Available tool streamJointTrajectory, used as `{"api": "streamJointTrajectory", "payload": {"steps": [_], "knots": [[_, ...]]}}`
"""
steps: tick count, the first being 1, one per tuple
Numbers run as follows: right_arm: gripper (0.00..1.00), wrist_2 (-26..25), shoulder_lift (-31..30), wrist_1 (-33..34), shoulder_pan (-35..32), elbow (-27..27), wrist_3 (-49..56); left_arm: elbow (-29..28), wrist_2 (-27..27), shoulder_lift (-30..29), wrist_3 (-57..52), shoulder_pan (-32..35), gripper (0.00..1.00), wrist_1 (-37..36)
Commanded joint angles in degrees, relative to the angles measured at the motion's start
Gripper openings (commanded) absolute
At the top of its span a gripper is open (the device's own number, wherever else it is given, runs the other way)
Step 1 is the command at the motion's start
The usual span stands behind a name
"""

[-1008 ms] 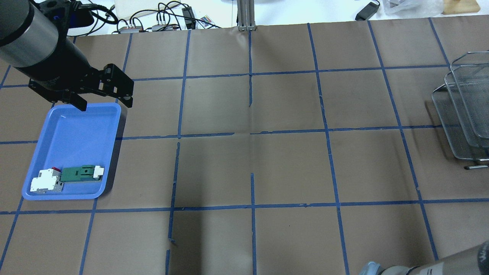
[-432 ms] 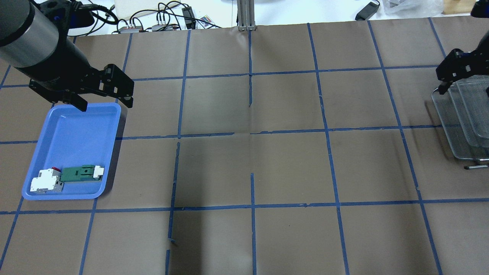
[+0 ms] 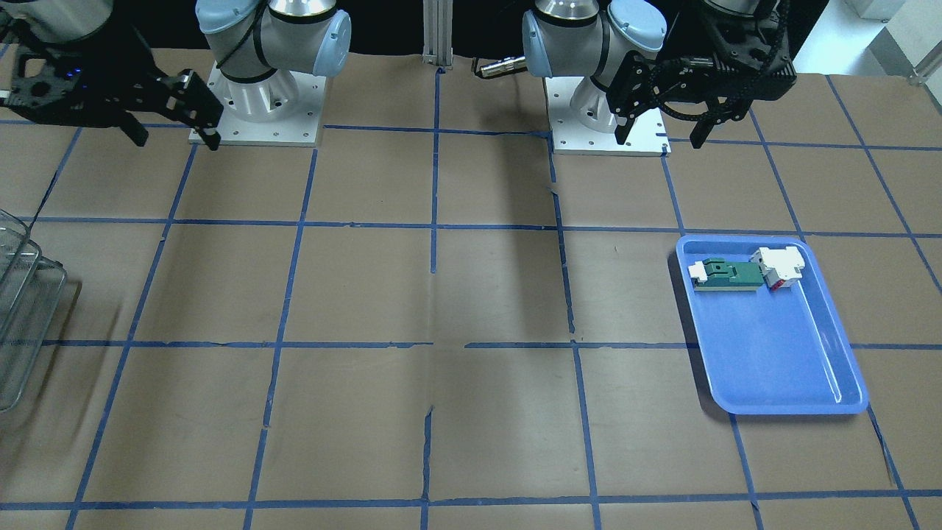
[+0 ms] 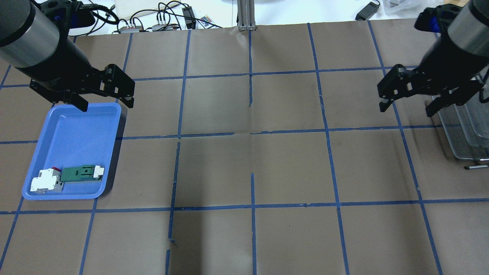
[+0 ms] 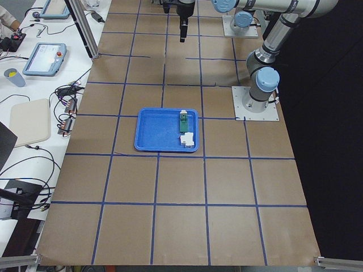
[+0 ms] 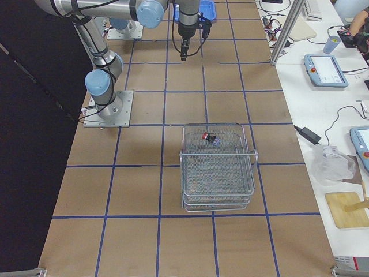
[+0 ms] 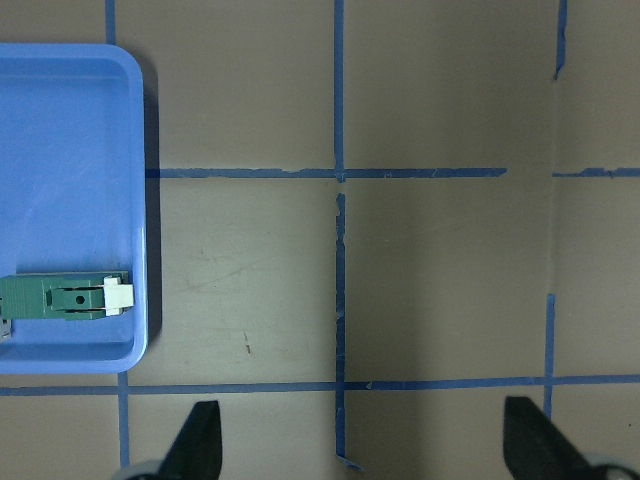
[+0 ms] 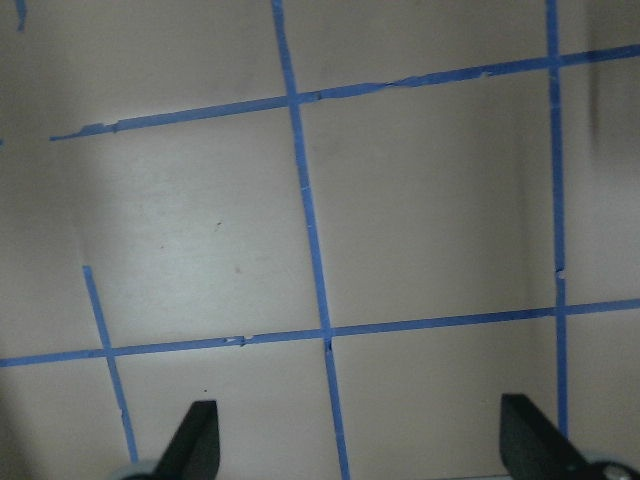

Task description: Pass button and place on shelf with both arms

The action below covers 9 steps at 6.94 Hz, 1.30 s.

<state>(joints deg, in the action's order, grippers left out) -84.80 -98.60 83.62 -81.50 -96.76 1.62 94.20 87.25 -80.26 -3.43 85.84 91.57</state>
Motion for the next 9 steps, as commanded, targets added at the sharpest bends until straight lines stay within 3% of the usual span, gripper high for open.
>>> {"api": "streamJointTrajectory", "payload": {"steps": [1, 2, 3, 9], "knots": [[1.00, 0.61, 0.07, 3.45, -7.33, -0.97, -2.97, -0.16, 0.03, -0.07, 0.01, 0.03, 1.00, 0.01], [1.00, -0.09, 0.07, 3.74, -7.71, -1.67, -2.16, -0.07, -0.06, -0.07, 0.01, 0.12, 1.00, -0.08], [1.00, -6.02, 0.07, 3.74, -7.88, -1.68, -1.97, -0.16, -0.24, -0.15, 0.01, 0.12, 1.00, -0.08], [1.00, -4.31, 0.16, 3.39, -7.71, -0.36, -2.24, 0.10, -0.24, -0.59, -0.34, 0.29, 1.00, -0.34]]}}
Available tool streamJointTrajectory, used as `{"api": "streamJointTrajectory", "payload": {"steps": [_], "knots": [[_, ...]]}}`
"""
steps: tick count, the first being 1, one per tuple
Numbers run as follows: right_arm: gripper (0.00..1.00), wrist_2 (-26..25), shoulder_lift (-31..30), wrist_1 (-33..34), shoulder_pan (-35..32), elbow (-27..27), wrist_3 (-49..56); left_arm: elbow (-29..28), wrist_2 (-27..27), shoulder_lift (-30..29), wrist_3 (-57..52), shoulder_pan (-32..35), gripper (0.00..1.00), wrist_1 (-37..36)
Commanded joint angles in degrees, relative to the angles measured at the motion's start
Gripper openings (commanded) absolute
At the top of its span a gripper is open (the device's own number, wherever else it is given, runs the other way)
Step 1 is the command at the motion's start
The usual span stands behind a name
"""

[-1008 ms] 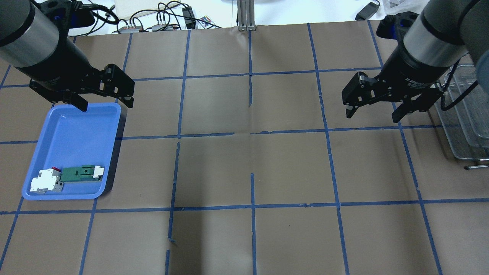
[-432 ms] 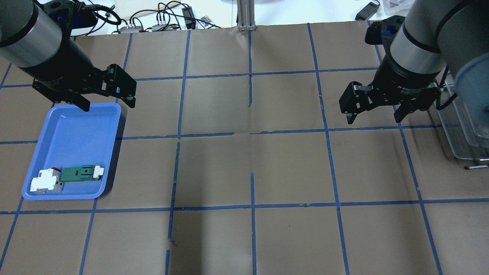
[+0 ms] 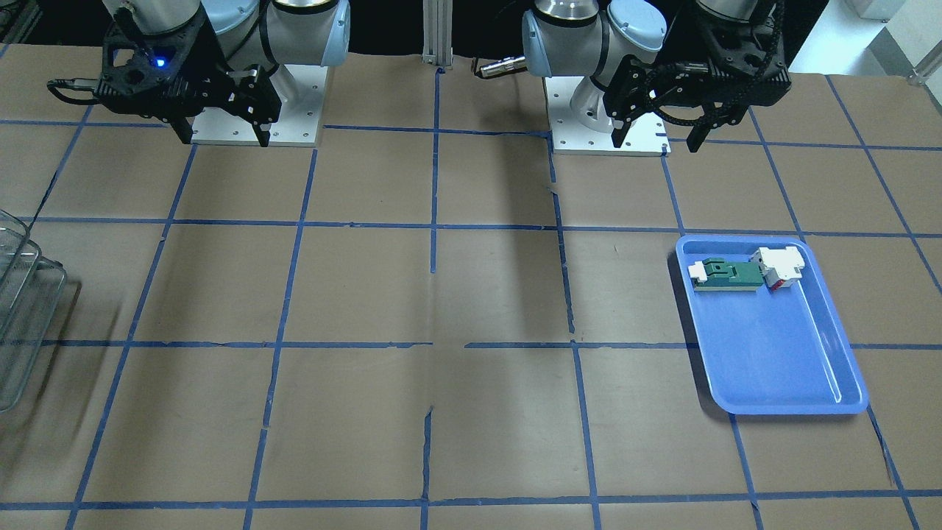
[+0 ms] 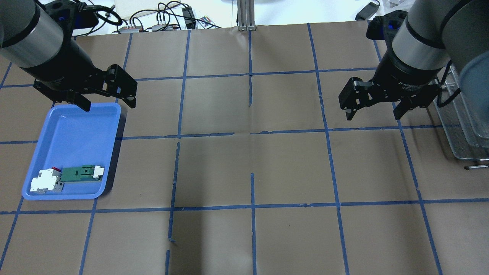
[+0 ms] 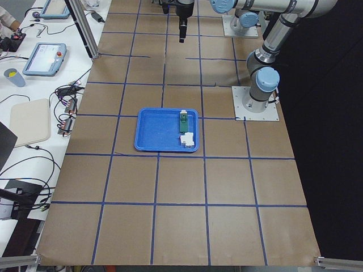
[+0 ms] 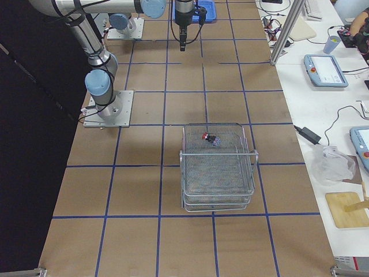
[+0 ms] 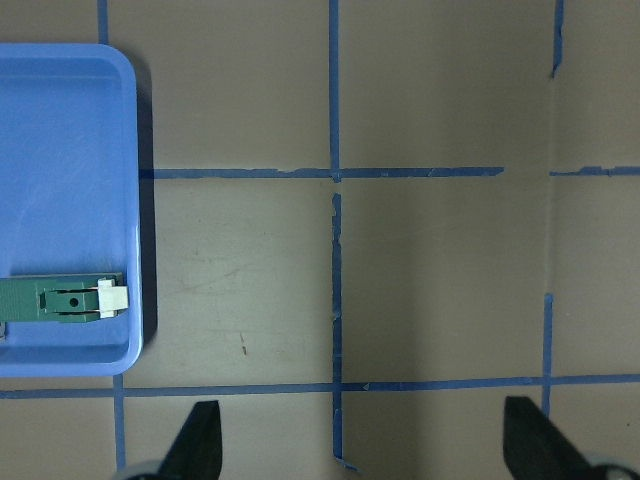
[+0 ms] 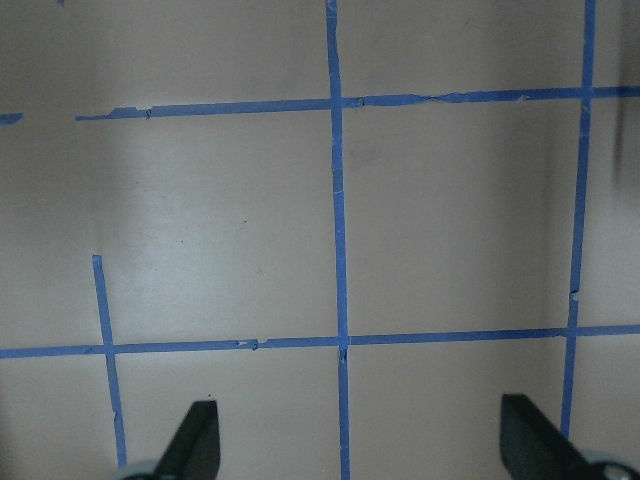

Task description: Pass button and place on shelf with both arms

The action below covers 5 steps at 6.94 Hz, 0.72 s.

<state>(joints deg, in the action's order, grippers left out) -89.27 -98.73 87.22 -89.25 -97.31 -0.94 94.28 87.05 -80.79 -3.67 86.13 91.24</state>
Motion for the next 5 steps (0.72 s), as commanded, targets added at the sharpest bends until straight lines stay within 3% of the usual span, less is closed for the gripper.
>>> {"api": "streamJointTrajectory", "payload": {"steps": [1, 5], "knots": [[1.00, 0.06, 0.30, -0.29, 0.22, 0.19, 0.41, -0.23, 0.74, 0.45, -0.03, 0.01, 1.00, 0.42], [1.00, 0.15, 0.12, -0.38, 0.40, 0.11, 0.41, -0.14, 0.83, 0.28, 0.06, 0.09, 1.00, 0.08]]}}
